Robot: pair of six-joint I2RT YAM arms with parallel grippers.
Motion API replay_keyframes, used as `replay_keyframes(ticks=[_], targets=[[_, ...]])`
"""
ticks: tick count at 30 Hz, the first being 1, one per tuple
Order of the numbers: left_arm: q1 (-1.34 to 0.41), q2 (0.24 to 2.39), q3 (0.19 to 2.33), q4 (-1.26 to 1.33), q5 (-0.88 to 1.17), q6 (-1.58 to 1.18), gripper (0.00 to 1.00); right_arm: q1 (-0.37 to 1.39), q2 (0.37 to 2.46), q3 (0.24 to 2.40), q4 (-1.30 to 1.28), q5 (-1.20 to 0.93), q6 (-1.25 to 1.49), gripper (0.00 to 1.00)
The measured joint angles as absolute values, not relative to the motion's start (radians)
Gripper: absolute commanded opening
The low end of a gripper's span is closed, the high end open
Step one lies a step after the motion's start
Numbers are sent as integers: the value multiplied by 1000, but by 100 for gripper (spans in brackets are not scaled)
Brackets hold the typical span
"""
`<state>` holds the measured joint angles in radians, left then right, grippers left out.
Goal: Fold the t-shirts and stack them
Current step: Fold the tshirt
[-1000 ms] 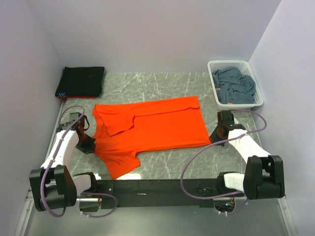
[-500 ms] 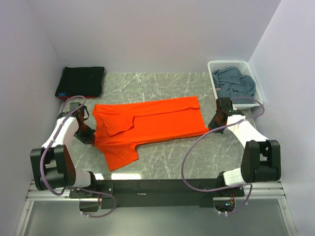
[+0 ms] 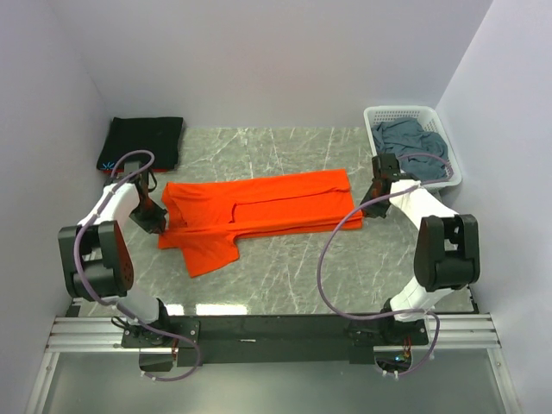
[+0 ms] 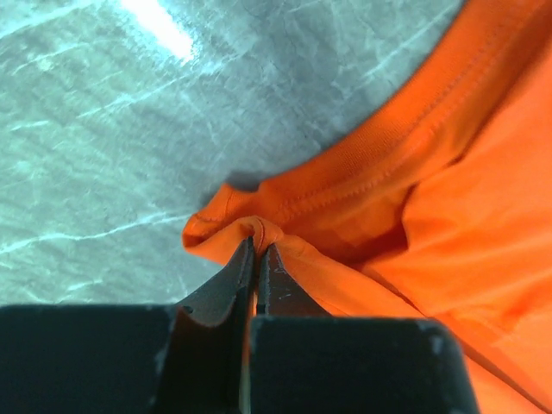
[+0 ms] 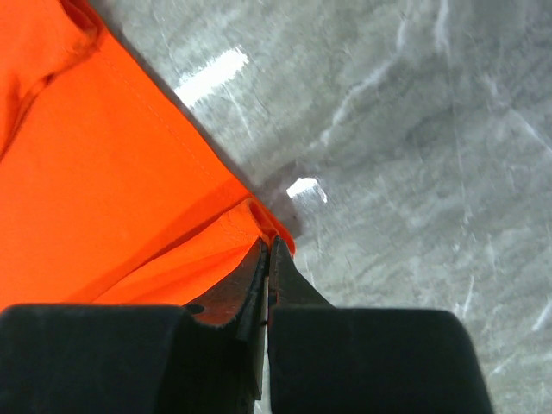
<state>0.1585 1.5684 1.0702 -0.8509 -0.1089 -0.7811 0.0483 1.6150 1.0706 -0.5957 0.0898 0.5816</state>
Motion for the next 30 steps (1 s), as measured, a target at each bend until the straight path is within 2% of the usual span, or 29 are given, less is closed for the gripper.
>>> replay_keyframes(ticks=[13, 16, 19, 20, 22, 23, 24, 26, 30], targets=[[159, 1648, 1071, -777, -122, -775, 1, 59, 1729, 1132, -573, 90, 578, 0], [159, 1651, 1068, -756, -125, -775, 7, 59, 1750, 1132, -557, 89, 578, 0], [159, 1654, 1060, -738, -126, -772, 19, 59, 1772, 1133, -538, 84, 578, 8], [159, 1654, 1056, -736, -128, -771, 27, 59, 1777, 1133, -533, 81, 576, 11], [159, 1654, 1052, -729, -132, -768, 34, 59, 1781, 1135, -530, 75, 570, 19], [159, 1654, 1051, -727, -134, -769, 46, 59, 1781, 1139, -532, 72, 563, 23], [159, 1652, 1051, -725, -140, -767, 52, 59, 1781, 1146, -532, 67, 559, 29], [160, 1643, 1051, -723, -152, -767, 66, 59, 1780, 1165, -529, 64, 548, 34], [163, 1582, 1051, -731, -170, -765, 86, 71, 1745, 1176, -526, 60, 533, 44]])
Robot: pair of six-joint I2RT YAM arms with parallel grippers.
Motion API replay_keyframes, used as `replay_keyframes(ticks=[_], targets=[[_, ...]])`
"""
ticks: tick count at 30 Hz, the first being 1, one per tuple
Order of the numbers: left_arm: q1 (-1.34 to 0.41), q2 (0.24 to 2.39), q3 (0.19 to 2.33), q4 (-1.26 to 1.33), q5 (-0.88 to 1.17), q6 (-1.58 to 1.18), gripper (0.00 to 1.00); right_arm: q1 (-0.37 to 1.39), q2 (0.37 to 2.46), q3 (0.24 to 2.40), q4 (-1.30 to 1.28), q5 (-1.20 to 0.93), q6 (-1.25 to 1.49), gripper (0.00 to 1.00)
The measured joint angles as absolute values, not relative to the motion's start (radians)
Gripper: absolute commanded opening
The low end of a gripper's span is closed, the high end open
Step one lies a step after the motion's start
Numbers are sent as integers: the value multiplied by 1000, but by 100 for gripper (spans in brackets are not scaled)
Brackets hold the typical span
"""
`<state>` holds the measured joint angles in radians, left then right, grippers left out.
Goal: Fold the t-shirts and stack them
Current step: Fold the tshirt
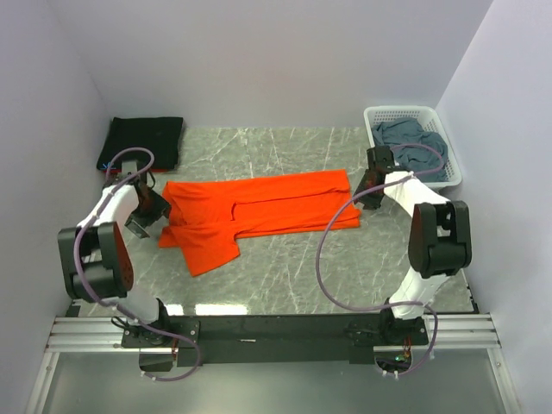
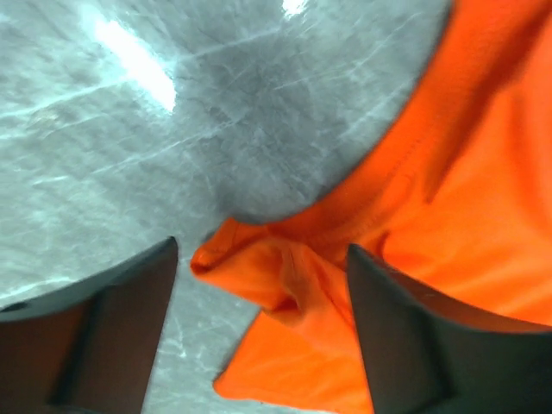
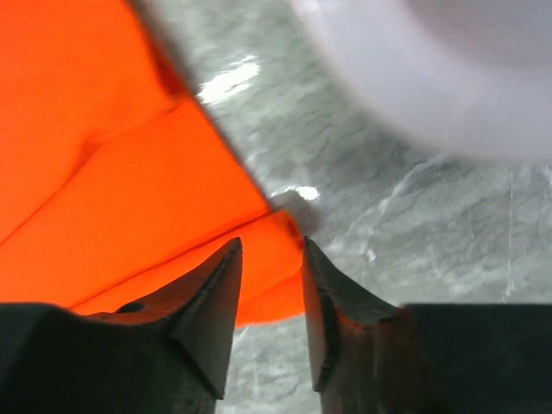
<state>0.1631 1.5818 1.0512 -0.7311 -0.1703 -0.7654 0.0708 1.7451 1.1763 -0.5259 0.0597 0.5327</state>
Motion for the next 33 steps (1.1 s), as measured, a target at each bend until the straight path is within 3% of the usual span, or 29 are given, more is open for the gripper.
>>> replay_keyframes(ticks=[2, 7, 13, 18, 28, 31, 32, 33], targets=[[164, 1525, 1051, -740, -178, -767, 94, 84, 1703, 1176, -529, 59, 526, 45], [160, 1359, 1015, -752, -180, -771, 94, 137, 1539, 1148, -522, 34, 514, 46], [31, 1158, 842, -775, -154, -800, 82, 249, 1289, 995, -501, 10, 508, 47], [-140, 1108, 706, -771, -100, -874, 63, 313, 1163, 854, -501, -25, 521, 47], [-233, 1275, 625, -682, -64, -952, 57, 318, 1055, 744, -514, -46, 534, 47], [-247, 1294, 633, -678, -66, -963, 43, 318, 1046, 739, -515, -46, 534, 47], [-250, 1299, 635, -679, -69, -965, 29, 318, 1044, 734, -515, -46, 535, 47], [-251, 1304, 637, -682, -71, -968, 21, 318, 1043, 728, -515, -46, 535, 47]])
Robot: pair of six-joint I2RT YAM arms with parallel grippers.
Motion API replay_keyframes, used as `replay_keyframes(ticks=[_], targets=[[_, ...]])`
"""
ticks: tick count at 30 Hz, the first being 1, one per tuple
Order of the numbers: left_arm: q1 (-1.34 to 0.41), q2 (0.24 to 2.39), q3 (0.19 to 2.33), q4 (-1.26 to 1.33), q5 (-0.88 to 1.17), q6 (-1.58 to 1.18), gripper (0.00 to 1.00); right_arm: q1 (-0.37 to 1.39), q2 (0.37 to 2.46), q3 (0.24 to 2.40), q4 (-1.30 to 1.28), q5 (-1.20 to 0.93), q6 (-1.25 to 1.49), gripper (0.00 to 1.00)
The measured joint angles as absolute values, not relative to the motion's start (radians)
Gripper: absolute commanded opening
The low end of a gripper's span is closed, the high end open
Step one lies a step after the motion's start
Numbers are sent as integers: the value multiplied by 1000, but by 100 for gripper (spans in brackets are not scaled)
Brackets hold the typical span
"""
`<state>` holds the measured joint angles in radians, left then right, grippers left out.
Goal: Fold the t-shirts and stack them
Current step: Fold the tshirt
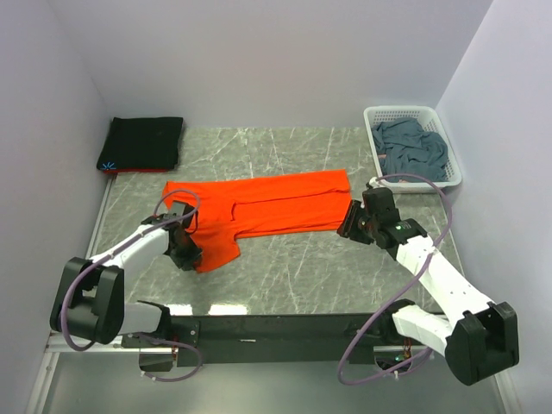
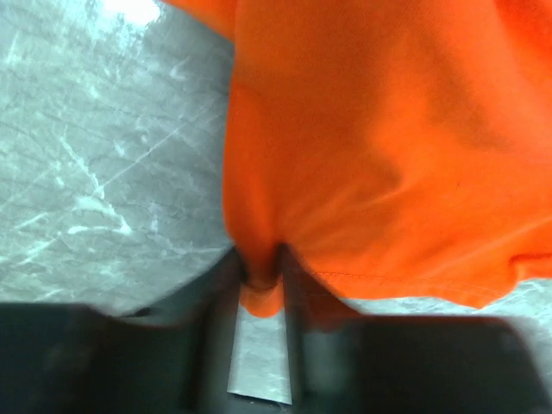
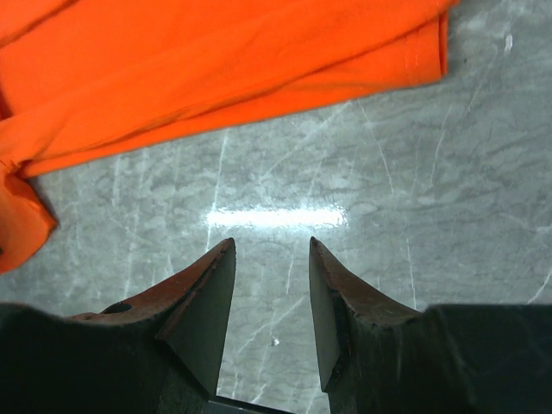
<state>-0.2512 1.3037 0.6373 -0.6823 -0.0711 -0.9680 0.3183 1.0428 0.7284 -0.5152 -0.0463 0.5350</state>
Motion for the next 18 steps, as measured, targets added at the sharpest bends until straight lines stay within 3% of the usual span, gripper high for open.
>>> replay_keyframes(ticks=[2, 3, 8, 18], targets=[[-252, 1313, 643, -690, -76, -972, 4, 318, 1044, 718, -515, -48, 538, 47], [-253, 1317, 647, -695, -77, -974, 1, 318, 1044, 714, -517, -49, 540, 47], [-259, 1360, 753, -732, -89, -971, 1, 318, 1050, 713, -516, -50, 542, 47], [-216, 1584, 1186, -740, -128, -900, 1, 318, 1063, 714, -519, -51, 537, 47]])
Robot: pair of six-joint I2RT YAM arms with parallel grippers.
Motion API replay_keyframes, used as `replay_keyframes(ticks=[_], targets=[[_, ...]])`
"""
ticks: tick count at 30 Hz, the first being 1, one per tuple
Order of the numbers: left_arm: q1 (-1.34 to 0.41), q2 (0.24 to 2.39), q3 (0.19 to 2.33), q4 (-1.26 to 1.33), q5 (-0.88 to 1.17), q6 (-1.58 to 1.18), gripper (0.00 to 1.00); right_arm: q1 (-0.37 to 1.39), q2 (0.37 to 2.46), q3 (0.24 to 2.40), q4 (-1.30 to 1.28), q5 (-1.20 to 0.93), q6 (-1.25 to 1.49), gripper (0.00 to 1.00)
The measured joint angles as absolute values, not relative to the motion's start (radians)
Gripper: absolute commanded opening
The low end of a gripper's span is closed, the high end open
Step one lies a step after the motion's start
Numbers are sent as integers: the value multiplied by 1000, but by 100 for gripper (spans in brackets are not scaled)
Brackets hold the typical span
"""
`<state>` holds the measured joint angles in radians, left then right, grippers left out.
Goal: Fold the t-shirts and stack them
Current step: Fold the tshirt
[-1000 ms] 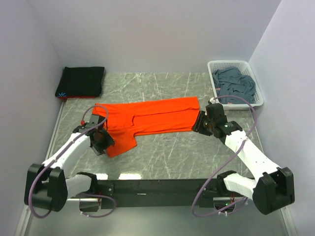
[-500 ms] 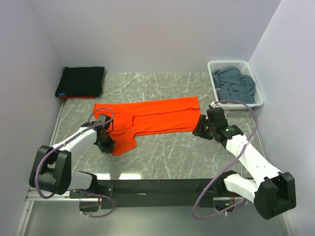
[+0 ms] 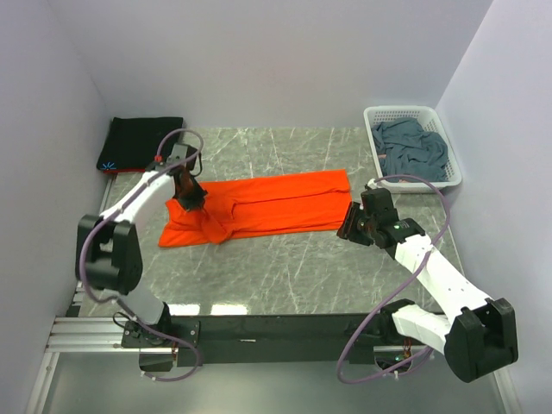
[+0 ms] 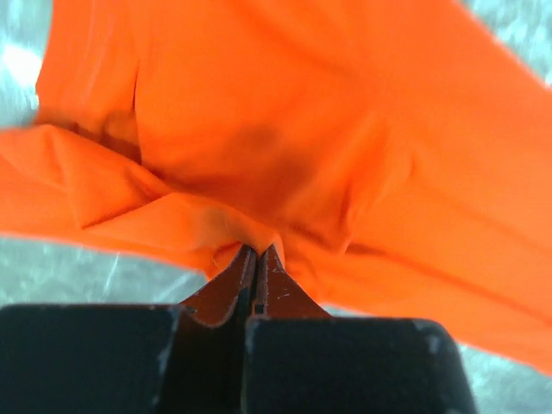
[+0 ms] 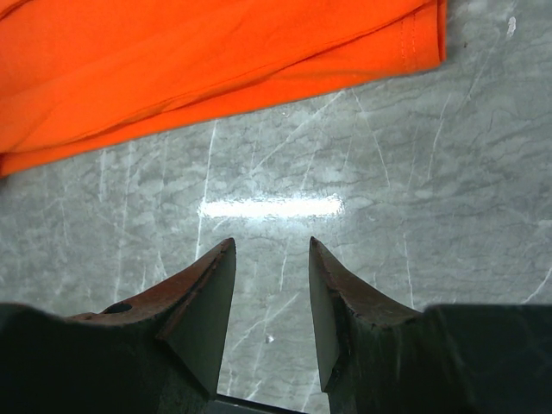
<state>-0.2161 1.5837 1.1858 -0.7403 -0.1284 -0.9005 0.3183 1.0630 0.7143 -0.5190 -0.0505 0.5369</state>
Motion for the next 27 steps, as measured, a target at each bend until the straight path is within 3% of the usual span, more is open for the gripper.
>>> replay_keyframes(ticks=[10, 27], targets=[[-152, 1832, 1417, -743, -110, -828, 1, 318, 1063, 716, -540, -61, 509, 47], [-103, 1916, 1460, -683, -56, -835, 5, 318, 1091, 716, -533, -82, 499, 47]])
